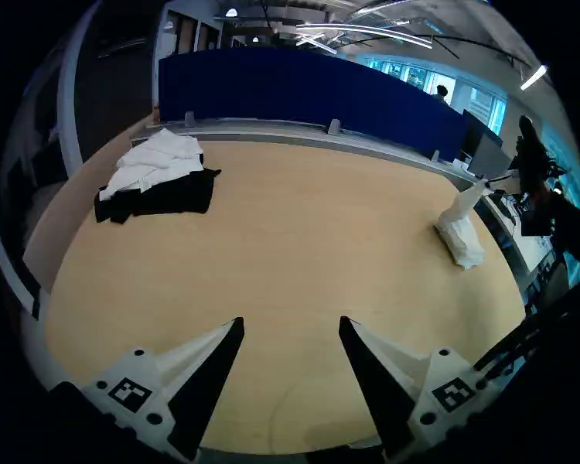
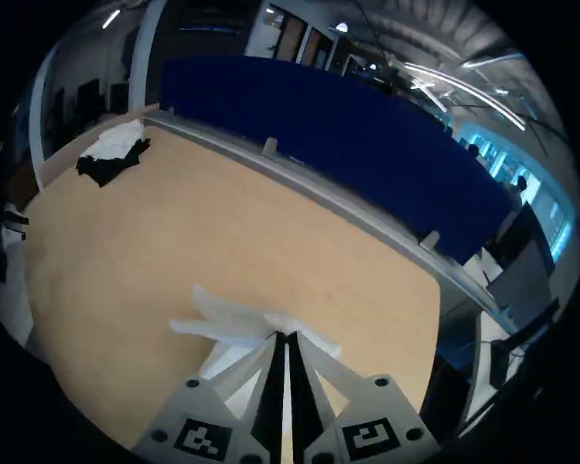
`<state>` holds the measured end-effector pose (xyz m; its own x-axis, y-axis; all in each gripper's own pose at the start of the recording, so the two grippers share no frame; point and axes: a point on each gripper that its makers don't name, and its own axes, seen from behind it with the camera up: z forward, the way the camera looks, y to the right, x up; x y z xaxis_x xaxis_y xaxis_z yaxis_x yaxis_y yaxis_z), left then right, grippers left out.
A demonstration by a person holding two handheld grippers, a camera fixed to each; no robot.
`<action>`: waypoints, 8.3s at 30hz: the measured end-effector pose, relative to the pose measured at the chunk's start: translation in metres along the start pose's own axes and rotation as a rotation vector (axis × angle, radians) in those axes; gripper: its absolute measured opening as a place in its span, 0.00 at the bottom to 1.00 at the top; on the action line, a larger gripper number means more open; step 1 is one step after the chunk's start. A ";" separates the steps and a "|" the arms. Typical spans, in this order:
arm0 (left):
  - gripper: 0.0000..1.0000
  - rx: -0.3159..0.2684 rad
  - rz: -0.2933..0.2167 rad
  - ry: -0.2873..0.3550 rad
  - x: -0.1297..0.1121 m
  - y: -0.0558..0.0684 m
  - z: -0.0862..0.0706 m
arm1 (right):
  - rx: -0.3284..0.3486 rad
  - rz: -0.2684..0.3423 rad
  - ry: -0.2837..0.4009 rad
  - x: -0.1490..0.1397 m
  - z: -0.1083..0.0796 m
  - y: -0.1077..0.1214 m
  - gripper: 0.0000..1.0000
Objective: Fold towel
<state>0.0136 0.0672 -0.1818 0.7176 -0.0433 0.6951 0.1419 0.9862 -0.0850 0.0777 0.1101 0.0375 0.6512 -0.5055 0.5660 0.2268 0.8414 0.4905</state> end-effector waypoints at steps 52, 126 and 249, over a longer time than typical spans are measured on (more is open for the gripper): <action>0.91 0.006 0.022 0.000 -0.003 0.000 -0.011 | -0.169 0.348 -0.236 -0.200 0.019 -0.015 0.72; 0.91 0.048 0.098 0.639 0.171 -0.007 0.016 | -0.222 0.450 0.442 0.030 -0.089 -0.157 1.00; 0.92 0.123 0.107 0.763 0.119 -0.079 0.127 | -0.374 0.466 0.761 -0.012 0.039 -0.118 1.00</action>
<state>0.0012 0.0048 -0.0013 1.0000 -0.0005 0.0001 0.0005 0.9999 -0.0128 0.0151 0.0097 -0.0009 0.9991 0.0428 0.0053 -0.0429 0.9990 0.0086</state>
